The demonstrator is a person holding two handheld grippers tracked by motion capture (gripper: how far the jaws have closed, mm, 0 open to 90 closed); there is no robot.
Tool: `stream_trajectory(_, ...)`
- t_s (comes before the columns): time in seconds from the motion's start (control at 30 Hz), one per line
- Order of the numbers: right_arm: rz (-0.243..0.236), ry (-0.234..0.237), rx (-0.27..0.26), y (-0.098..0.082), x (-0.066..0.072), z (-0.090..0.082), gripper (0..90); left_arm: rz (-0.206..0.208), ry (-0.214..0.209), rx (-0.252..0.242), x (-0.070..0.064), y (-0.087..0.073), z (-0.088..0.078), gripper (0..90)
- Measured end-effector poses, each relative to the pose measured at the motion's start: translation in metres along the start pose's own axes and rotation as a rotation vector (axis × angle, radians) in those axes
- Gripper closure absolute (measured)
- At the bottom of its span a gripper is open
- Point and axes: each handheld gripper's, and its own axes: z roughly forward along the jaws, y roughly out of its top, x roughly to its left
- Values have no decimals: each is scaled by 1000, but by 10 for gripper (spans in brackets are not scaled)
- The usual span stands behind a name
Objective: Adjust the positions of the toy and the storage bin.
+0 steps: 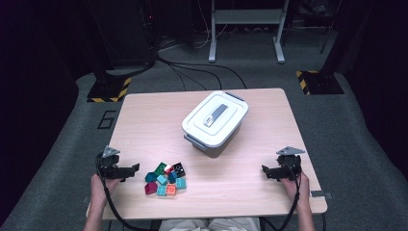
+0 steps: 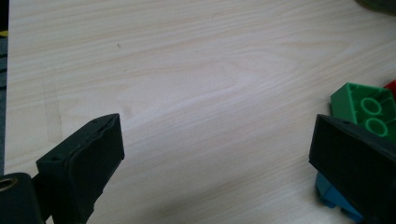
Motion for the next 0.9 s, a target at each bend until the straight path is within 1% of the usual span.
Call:
stream_trajectory(0.1,0,0,0,0,0,0,12,11,-5,-12,-3,8,-3,31)
stream_trajectory(0.13,0,0,0,0,0,0,12,8,-6,-20,-4,10,-4,31)
stream_trajectory(0.3,0,0,0,0,0,0,12,38,-13,-18,-9,25,-8,31)
stream_trajectory(0.37,0,0,0,0,0,0,12,49,-22,-19,-11,31,-9,29)
stream_trajectory(0.43,0,0,0,0,0,0,12,58,-22,-26,-13,37,-10,27)
stream_trajectory(0.47,0,0,0,0,0,0,12,56,-27,-36,-15,40,-10,26)
stream_trajectory(0.53,0,0,0,0,0,0,12,72,-32,-40,-17,47,-11,26)
stream_trajectory(0.6,0,0,0,0,0,0,12,73,-39,-43,-19,52,-11,25)
stream_trajectory(0.73,0,-1,-1,0,0,0,13,100,-53,-49,-25,66,-10,25)
stream_trajectory(0.77,6,-6,-3,0,0,0,13,104,-60,-49,-27,69,-9,25)
stream_trajectory(0.83,3,-5,-2,0,0,0,13,112,-65,-59,-31,74,-7,20)
stream_trajectory(0.9,4,-6,-4,0,0,0,13,121,-72,-52,-33,79,-6,19)
